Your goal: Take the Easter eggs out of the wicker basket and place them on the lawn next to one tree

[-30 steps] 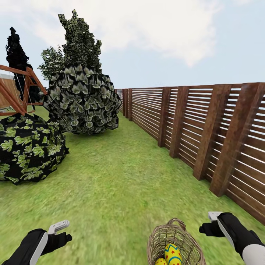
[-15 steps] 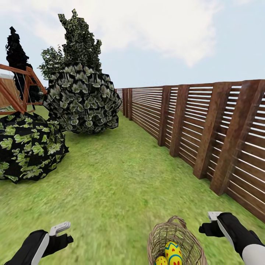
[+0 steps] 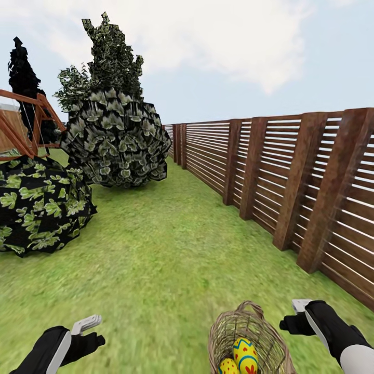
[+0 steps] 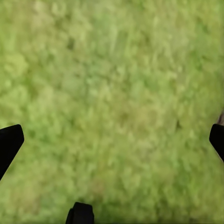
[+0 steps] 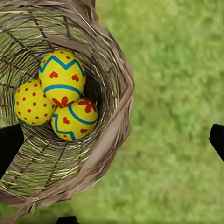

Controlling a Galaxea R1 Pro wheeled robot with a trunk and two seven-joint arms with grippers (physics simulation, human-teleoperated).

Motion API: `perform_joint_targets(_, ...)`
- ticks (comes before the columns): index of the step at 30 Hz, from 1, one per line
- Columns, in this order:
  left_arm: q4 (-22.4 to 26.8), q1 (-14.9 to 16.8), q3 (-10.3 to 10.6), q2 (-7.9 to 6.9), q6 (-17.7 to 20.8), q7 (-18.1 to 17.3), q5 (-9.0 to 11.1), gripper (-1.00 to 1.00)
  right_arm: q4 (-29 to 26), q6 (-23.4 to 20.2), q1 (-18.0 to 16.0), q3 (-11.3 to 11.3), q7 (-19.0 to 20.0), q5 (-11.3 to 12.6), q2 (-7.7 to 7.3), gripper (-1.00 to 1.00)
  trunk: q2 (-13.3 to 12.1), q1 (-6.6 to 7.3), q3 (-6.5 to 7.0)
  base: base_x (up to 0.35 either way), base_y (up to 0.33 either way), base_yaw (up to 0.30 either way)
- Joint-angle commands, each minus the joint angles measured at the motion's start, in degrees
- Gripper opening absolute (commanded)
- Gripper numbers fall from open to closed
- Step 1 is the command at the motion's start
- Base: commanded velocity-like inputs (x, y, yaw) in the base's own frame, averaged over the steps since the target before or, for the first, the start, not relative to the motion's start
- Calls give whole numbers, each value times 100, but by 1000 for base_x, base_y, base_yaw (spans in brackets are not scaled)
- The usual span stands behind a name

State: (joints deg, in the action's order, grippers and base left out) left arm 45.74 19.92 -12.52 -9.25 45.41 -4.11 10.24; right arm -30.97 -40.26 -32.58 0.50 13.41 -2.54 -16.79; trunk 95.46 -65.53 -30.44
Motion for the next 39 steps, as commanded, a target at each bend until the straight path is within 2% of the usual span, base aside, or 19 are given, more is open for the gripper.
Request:
perform_joint_targets(1,5,3,-14,2,29,-19,4,100,-8,-26,-3,7,30,-28,-1,100,45,-22,-25,0,0,0)
perform_joint_targets(10,2,3,-14,93,29,-19,-3,100,-6,-26,-3,11,30,-27,-3,100,406,-220,-187,0,0,0)
perform_joint_targets(39,-4,3,-14,99,29,-19,-3,100,-7,-26,-3,29,30,-23,-17,100,1569,-857,-707,0,0,0)
